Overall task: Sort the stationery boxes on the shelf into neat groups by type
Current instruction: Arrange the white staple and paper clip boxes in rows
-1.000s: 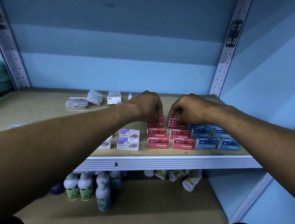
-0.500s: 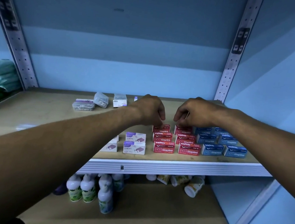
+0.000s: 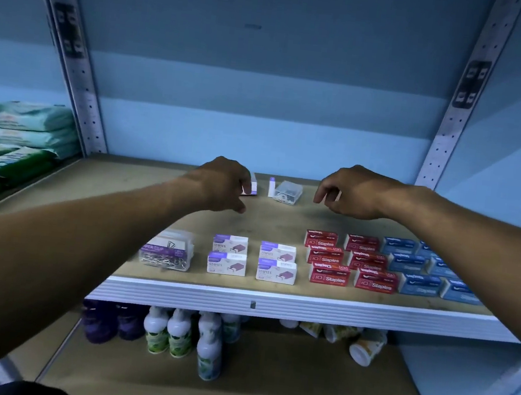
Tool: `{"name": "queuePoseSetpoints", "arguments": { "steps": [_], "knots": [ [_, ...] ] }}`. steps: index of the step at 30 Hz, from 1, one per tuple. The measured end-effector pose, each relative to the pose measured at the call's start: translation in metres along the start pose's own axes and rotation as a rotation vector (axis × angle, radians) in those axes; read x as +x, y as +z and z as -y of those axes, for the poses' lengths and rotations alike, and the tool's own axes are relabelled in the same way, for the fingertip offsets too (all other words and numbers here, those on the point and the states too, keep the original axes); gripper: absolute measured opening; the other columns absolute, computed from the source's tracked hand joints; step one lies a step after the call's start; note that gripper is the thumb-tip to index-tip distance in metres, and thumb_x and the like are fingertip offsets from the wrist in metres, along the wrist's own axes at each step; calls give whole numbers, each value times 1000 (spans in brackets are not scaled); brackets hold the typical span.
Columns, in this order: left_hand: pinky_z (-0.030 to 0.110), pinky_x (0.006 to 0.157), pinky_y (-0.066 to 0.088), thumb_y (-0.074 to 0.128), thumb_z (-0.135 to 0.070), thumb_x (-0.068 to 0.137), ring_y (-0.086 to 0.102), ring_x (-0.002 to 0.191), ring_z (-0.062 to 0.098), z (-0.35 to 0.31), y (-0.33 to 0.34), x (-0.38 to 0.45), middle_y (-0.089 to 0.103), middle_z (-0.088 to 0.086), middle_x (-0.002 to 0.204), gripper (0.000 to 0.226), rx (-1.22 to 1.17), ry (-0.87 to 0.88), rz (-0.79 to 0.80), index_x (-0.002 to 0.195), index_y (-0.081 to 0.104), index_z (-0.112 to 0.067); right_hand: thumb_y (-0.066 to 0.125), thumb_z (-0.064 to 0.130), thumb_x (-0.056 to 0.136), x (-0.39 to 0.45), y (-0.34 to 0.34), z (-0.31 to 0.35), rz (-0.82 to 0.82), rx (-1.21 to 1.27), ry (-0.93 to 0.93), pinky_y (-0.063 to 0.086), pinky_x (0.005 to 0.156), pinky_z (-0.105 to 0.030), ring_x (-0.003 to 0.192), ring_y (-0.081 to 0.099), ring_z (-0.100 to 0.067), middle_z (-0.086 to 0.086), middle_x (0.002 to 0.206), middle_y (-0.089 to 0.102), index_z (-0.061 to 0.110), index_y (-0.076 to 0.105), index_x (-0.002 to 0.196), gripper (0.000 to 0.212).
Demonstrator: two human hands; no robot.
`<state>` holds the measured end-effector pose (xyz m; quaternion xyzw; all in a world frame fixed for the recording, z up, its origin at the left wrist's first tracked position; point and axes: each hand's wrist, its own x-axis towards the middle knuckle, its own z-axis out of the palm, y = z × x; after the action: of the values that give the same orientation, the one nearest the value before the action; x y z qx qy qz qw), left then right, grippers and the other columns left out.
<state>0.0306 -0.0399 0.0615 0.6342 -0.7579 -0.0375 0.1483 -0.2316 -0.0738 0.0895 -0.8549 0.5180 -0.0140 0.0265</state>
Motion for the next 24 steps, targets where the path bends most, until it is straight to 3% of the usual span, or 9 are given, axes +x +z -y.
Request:
{"name": "queuePoseSetpoints", "arguments": {
  "steps": [9, 15, 21, 24],
  "knots": [
    [31, 97, 42, 83, -26, 73, 50, 123, 24, 58, -3, 8, 53, 6, 130, 60, 97, -90, -28, 127, 57, -20, 65, 17, 90, 59, 21, 26, 20, -43, -45, 43, 105, -44, 130, 48, -29, -5, 145, 44, 34, 35, 148, 67],
    [39, 104, 41, 84, -23, 71, 46, 130, 28, 83, 1, 26, 49, 10, 138, 78, 212, -115, 53, 140, 47, -18, 55, 0, 89, 87, 30, 34, 104, -176, -3, 43, 104, -48, 136, 43, -36, -5, 159, 26, 34, 11, 158, 88],
    [41, 99, 46, 83, -28, 74, 52, 123, 32, 100, 7, 33, 56, 16, 134, 77, 285, -149, 41, 137, 45, -7, 55, 1, 88, 107, 43, 29, 136, -205, 11, 44, 102, -47, 132, 47, -33, -5, 155, 36, 28, 7, 157, 89],
    [38, 101, 45, 76, -37, 80, 51, 126, 29, 105, 5, 33, 55, 12, 137, 68, 288, -185, 80, 136, 50, -9, 51, 3, 88, 111, 48, 28, 129, -246, 6, 45, 97, -46, 128, 45, -33, -6, 143, 45, 27, 20, 154, 77]
  ]
}}
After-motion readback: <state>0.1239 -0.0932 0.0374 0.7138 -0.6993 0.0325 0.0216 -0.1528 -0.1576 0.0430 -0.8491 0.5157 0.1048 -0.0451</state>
